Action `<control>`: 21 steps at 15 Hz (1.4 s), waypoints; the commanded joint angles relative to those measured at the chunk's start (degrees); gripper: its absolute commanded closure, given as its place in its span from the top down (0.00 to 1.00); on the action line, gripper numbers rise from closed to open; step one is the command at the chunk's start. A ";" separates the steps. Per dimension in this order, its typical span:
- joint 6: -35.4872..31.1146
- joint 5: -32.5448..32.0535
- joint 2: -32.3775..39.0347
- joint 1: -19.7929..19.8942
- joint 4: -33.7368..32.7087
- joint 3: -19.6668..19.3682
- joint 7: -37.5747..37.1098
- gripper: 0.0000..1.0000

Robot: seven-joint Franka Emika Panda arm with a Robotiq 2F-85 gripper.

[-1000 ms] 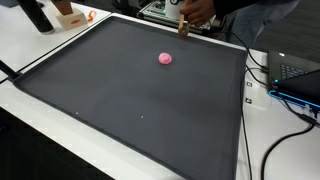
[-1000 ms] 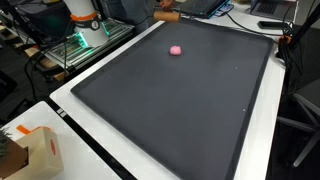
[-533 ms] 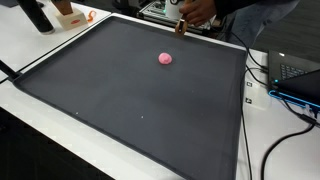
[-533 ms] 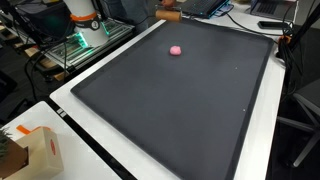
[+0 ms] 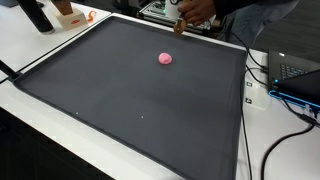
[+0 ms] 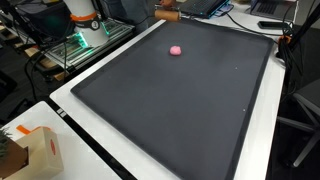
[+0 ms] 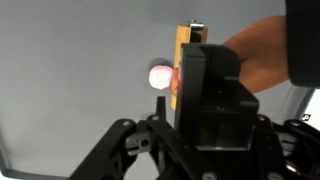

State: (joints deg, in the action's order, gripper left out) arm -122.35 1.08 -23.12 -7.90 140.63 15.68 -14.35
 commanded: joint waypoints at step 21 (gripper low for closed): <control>-0.24 -0.69 0.37 -0.82 -0.15 -0.64 -0.09 0.49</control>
State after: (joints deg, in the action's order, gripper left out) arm -122.71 0.69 -22.83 -8.05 140.57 15.66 -14.20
